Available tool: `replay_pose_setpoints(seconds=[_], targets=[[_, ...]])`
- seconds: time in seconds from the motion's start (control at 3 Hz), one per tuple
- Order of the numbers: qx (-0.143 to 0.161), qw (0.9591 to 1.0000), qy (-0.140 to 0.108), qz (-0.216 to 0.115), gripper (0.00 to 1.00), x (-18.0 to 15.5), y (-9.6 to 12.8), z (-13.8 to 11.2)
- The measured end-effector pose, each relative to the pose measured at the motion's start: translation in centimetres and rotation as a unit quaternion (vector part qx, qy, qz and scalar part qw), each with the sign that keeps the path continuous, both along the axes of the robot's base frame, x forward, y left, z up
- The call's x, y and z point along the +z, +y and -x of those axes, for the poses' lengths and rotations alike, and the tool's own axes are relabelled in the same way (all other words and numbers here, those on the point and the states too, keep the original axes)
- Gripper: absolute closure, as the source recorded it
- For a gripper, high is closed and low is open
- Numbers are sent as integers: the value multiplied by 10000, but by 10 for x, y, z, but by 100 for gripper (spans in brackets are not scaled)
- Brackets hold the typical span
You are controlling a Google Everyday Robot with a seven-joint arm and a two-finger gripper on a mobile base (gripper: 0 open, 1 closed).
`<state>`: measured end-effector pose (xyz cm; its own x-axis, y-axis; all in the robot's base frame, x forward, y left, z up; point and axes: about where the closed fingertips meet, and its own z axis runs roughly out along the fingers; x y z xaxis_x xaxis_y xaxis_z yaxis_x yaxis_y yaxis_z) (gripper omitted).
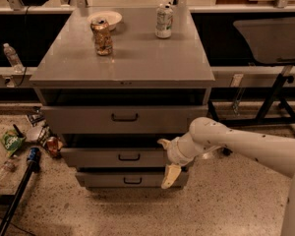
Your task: Open middle drawer
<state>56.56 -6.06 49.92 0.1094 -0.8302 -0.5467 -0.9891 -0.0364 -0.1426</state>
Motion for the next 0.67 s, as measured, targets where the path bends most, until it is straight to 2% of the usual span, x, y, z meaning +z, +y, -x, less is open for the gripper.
replay_pose_setpoints(seconds=[0.33, 0.67], targets=[[211, 9997, 108, -117, 0, -24, 2, -9], [393, 9992, 40, -73, 0, -37, 1, -23]])
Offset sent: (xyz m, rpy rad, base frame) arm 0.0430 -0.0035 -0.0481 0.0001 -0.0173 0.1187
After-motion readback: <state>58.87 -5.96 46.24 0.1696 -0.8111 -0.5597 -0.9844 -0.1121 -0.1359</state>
